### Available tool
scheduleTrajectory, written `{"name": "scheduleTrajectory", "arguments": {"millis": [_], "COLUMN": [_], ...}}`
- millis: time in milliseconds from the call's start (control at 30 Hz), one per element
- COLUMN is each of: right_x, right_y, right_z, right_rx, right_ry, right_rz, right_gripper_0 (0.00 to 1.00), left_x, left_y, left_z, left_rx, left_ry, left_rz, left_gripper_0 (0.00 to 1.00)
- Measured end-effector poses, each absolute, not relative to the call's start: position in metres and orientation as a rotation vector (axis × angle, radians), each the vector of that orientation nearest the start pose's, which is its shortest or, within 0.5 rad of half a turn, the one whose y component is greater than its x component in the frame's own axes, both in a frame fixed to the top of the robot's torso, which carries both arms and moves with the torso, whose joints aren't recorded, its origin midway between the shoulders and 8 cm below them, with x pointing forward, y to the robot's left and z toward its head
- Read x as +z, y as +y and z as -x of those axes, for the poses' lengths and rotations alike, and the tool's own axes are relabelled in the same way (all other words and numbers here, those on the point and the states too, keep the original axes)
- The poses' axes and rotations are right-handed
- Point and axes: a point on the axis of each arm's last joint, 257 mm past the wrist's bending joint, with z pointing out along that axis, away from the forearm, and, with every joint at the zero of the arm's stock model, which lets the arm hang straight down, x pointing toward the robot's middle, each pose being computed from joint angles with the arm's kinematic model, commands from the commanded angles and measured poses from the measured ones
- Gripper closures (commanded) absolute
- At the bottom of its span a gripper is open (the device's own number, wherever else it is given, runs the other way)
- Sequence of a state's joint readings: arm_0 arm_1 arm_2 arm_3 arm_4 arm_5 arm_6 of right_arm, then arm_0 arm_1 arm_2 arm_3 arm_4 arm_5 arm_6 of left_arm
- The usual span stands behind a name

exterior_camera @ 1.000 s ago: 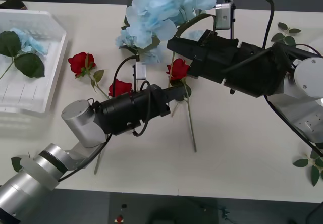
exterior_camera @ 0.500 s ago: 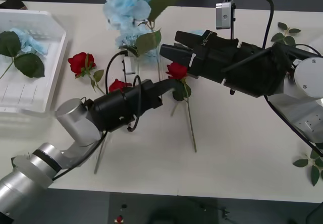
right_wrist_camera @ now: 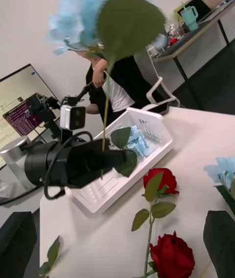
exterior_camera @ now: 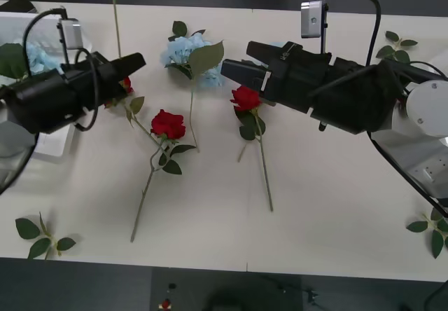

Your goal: Put the red flowers into the right box and the blue flowers into the left box

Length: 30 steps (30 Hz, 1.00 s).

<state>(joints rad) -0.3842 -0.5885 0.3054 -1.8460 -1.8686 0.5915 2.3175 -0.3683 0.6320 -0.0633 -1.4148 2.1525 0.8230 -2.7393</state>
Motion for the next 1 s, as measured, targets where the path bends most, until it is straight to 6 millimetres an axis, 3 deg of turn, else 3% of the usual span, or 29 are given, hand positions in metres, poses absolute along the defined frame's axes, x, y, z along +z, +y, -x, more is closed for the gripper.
{"name": "scheduleTrajectory", "arguments": {"millis": [200,300,467,567,700,867,900,933,1000], "right_x": [-0.048,-0.064,-0.099,-0.12,-0.124,-0.124,-0.125,-0.128,-0.132], "right_y": [-0.022,-0.031,-0.048,-0.062,-0.081,-0.1,-0.104,-0.108,-0.115], "right_z": [-0.478,-0.492,-0.509,-0.508,-0.512,-0.518,-0.52,-0.523,-0.527], "right_rx": [1.157,1.135,1.107,1.101,1.117,1.234,1.244,1.235,1.191], "right_ry": [1.619,1.72,1.943,2.119,2.255,2.392,2.406,2.413,2.416], "right_rz": [0.504,0.477,0.427,0.398,0.28,-0.128,-0.212,-0.267,-0.282], "right_gripper_0": [0.0,0.0,0.0,0.0,0.0,0.0,0.0,0.0,0.0], "left_x": [-0.072,-0.08,-0.094,-0.091,-0.084,-0.093,-0.099,-0.105,-0.117], "left_y": [0.265,0.33,0.462,0.515,0.543,0.545,0.544,0.543,0.542], "left_z": [-0.555,-0.558,-0.555,-0.546,-0.546,-0.554,-0.555,-0.554,-0.551], "left_rx": [-0.561,-0.519,-0.303,-0.155,-0.058,-0.002,0.005,0.009,0.01], "left_ry": [1.556,1.687,1.85,1.869,1.854,1.855,1.862,1.873,1.894], "left_rz": [-0.641,-0.516,-0.245,-0.175,-0.126,-0.123,-0.126,-0.13,-0.136], "left_gripper_0": [1.0,1.0,1.0,1.0,1.0,0.99,0.9,0.63,0.25]}}
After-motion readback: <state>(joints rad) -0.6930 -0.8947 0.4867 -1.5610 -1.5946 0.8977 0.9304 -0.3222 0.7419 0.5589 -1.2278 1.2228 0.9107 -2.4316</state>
